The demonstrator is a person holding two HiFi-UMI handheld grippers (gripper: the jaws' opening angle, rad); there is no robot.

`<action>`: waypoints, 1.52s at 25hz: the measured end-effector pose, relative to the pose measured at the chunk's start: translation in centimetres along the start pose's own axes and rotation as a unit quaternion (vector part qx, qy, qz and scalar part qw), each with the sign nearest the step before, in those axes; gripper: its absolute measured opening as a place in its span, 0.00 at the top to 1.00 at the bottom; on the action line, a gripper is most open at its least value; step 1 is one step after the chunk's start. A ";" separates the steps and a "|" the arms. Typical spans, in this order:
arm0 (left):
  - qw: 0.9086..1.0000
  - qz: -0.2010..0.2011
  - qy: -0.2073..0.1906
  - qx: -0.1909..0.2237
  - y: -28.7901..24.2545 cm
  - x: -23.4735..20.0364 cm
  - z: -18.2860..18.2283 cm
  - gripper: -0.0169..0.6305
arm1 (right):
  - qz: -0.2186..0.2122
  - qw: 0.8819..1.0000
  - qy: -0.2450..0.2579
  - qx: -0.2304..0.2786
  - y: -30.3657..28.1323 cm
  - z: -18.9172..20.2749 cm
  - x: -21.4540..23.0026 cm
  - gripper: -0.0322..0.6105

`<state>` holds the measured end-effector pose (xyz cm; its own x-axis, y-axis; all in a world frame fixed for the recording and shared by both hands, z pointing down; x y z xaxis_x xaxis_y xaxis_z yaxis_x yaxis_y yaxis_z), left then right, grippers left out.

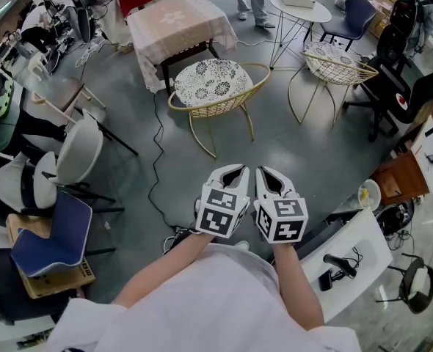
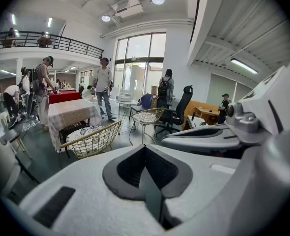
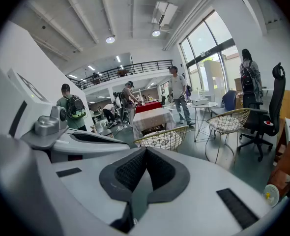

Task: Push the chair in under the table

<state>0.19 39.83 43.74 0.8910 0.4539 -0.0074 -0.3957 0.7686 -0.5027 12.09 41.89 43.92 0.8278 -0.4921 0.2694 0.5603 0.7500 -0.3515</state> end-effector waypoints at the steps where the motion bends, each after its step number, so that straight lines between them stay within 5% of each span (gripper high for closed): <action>1: 1.000 0.000 -0.001 -0.001 0.1 0.1 0.0 0.97 | -0.001 1.000 -0.001 0.000 0.2 0.1 0.0 0.95; 16: 1.000 -0.013 0.006 -0.017 -0.8 -1.0 0.3 0.97 | -0.010 1.000 -0.004 -0.013 -1.1 0.7 0.7 0.95; 38: 0.999 -0.009 0.004 -0.036 -15.0 -9.9 -6.4 0.97 | -0.007 0.996 0.030 -0.085 -14.4 -5.6 8.8 0.94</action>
<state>-1.26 20.90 45.81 0.8996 0.4366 -0.0053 -0.3632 0.7416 -0.5639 11.45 24.26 46.35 0.8176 -0.5311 0.2224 0.5638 0.6604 -0.4959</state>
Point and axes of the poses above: the fingertips, and each gripper's own axes: y backward along the fingers, x to its right, z out of its underside, the point moved 9 cm from there along y, backward along the fingers, and after that the axes turned 12 degrees about -z, right-handed, at the moved point
